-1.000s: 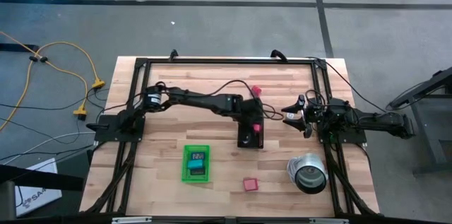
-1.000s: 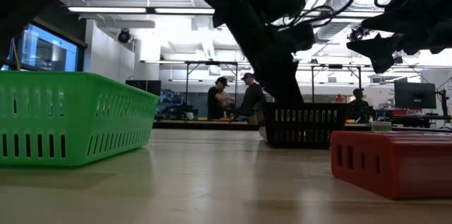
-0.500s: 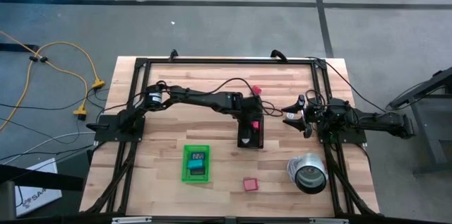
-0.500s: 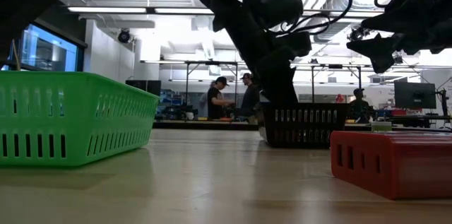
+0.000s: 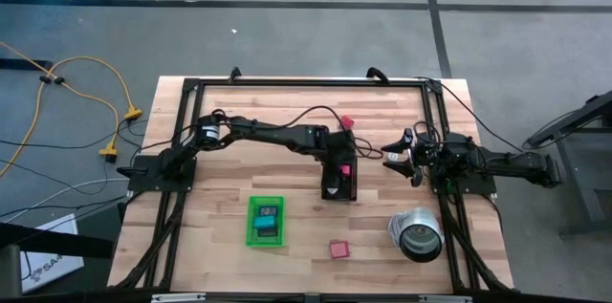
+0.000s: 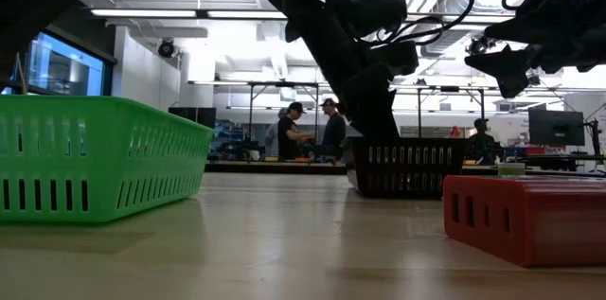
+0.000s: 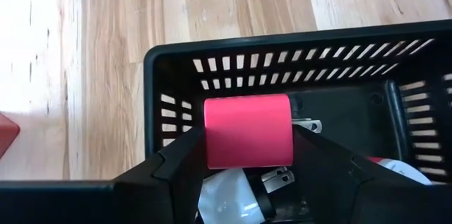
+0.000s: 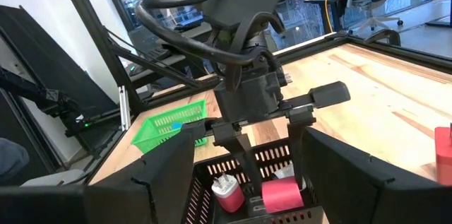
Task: Pick & Place Office items
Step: Put the orange charger adapter into the black bin, then put the bottom red charger adapter into the black bin
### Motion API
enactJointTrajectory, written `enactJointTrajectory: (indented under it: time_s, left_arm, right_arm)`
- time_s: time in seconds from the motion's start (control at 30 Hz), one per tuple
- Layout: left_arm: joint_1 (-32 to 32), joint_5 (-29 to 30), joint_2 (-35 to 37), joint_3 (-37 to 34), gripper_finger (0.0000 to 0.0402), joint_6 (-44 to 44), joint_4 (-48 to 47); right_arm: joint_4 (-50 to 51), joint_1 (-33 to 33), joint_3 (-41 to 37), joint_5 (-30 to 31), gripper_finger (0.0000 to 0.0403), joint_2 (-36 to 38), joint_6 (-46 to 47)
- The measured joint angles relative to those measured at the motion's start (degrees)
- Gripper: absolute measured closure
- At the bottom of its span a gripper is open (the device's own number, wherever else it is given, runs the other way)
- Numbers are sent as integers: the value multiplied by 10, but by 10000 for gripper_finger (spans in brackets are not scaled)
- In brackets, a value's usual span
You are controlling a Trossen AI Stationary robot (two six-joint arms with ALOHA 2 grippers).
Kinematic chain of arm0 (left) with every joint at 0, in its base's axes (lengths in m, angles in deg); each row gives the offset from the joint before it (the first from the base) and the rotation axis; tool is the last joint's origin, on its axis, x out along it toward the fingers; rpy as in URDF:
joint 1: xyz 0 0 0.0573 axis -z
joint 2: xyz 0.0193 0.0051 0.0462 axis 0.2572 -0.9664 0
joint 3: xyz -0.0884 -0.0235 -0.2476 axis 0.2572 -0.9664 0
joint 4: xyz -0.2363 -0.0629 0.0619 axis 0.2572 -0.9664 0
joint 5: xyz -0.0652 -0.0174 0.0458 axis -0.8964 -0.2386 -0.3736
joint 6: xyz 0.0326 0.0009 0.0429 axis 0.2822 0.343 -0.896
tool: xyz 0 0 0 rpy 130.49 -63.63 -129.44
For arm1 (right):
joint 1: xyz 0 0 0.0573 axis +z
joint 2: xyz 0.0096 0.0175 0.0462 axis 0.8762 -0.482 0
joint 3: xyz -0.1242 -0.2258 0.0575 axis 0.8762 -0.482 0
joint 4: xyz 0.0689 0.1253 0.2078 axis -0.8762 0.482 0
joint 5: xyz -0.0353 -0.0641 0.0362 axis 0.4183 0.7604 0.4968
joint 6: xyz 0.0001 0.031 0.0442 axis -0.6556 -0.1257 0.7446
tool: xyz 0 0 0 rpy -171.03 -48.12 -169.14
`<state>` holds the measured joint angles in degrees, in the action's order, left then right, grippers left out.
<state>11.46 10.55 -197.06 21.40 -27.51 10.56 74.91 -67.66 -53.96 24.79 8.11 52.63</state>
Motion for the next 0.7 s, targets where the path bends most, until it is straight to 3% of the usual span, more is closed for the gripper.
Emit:
enactJointTrajectory:
  time_s: [0.23,0.5,0.7]
  left_arm:
    - [0,-21,0,0,208,-8,1]
    - [0,-23,0,0,156,-9,3]
    - [0,-23,0,0,149,-9,5]
  right_arm:
    - [0,0,0,0,155,0,0]
    - [0,0,0,0,155,0,0]
    - [0,0,0,0,155,0,0]
